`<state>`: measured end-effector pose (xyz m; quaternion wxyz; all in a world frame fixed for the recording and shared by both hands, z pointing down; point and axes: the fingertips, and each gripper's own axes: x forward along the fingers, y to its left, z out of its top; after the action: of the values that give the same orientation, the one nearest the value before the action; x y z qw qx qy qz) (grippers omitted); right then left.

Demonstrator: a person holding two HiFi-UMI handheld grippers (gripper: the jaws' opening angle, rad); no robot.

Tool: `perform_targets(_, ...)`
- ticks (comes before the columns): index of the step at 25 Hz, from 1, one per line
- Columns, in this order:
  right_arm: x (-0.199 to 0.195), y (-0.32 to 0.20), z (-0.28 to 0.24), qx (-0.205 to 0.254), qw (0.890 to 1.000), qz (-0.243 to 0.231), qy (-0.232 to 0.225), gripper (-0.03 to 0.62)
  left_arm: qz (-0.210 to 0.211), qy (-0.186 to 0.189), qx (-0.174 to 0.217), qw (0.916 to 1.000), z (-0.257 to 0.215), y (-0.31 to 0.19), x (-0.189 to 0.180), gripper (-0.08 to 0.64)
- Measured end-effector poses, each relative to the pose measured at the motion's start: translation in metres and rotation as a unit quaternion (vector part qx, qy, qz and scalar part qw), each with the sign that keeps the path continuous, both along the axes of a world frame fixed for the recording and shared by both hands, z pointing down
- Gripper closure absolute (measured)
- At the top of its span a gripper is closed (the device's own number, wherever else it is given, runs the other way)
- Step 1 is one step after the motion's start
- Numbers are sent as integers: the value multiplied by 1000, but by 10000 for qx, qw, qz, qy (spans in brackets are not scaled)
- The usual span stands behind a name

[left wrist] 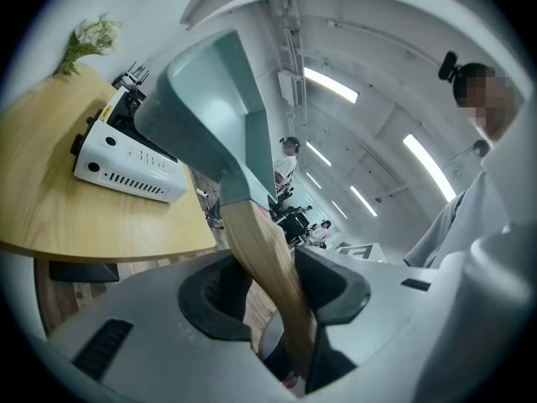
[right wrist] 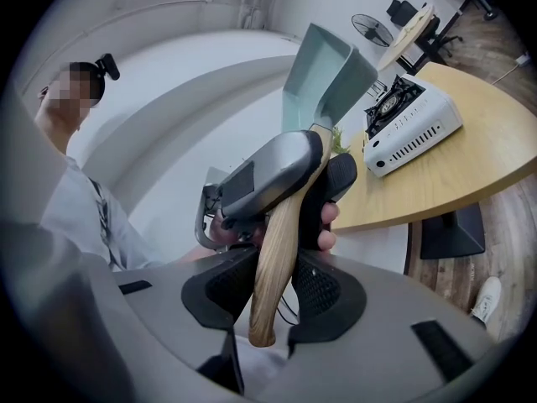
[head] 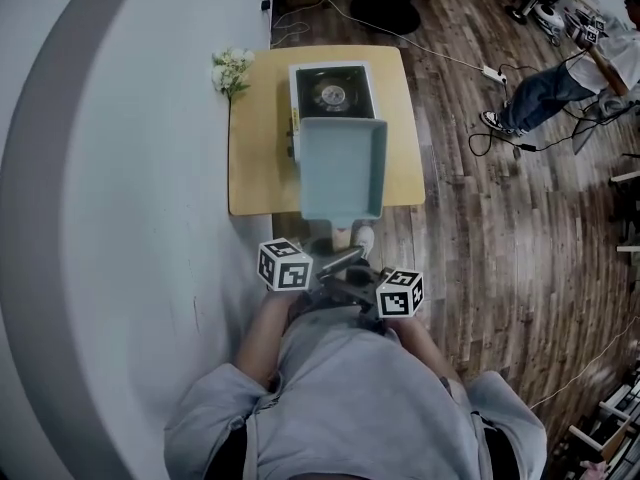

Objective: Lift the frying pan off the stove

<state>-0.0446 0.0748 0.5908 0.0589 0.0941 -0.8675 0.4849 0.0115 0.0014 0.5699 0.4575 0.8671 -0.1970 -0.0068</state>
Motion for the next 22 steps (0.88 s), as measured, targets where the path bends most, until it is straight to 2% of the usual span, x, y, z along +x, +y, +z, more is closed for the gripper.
perform_targets(5,6,15,3,29,10000,-72,26,477,41,-126,92,9999,2,16,8,407)
perform_targets(17,44,44,-10,111,9984,-555,-8,474,-415,81,-18,9991,-10,39,37,407)
perform_targets(22,47,48,-10,128,9981,-605,-82,474,-514,75,-24,9986,-8,43,39,405)
